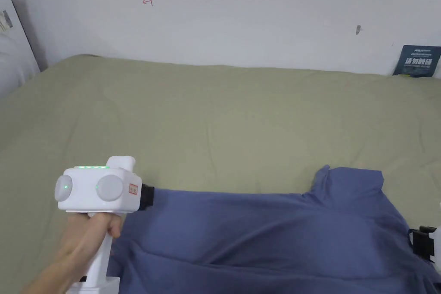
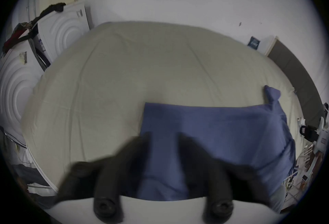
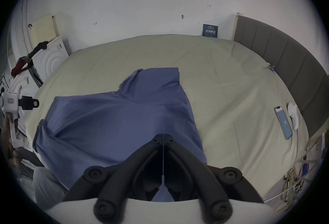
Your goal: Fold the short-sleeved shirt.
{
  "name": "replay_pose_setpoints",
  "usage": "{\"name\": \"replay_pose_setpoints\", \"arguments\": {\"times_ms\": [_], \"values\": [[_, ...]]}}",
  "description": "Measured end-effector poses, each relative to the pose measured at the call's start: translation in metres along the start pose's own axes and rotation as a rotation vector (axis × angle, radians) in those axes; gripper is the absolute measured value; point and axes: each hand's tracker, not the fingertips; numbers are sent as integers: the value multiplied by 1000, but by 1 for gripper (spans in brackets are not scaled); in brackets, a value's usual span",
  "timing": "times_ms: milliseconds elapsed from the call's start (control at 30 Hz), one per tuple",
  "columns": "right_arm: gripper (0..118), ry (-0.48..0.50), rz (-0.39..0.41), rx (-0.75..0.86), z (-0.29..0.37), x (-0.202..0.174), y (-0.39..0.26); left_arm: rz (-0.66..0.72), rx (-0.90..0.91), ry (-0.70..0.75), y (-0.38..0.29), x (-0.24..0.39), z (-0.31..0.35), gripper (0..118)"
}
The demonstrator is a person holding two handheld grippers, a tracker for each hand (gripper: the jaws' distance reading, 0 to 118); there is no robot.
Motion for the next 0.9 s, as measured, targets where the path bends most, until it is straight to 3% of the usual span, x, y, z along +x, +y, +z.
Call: {"name": "replay_pose_setpoints", "arguments": {"times_ms": [33, 67, 267, 367, 433, 467, 533, 567, 600, 733, 767, 867, 900], "values": [[2, -3, 3, -9, -8, 2, 4, -9, -38, 36, 7, 0, -14, 106], [2, -14, 7, -7, -11, -1, 4, -14, -37, 89, 10, 1, -24, 111], [2, -30, 43, -82, -47, 2, 11, -14, -94, 82, 30, 7, -74, 111], [2, -32, 27, -97, -61, 13, 15, -36, -117, 76, 34, 9, -82, 97], [2, -34, 10, -110, -68, 17, 19, -45, -121, 53, 32, 10, -79, 95], [2, -34, 7, -114, -71, 20, 22, -46, -114, 48, 32, 11, -74, 89], [2, -39, -4, -121, -76, 23, 27, -75, -121, 10, 35, 14, -66, 45], [2, -38, -9, -122, -78, 25, 31, -91, -117, -10, 36, 11, -67, 13], [2, -40, -13, -123, -81, 26, 34, -91, -118, -39, 35, 12, -65, 2], [3, -35, -55, -139, -94, 37, 51, -61, -125, -5, 36, 11, -68, 2], [9, -42, -61, -150, -99, 40, 56, -50, -125, -5, 36, 10, -68, 2], [118, -41, -73, -216, -114, 45, 66, -49, -102, -1, 39, 4, -83, 2], [114, -39, -75, -257, -122, 47, 68, -54, -101, 0, 39, 5, -83, 2]]}}
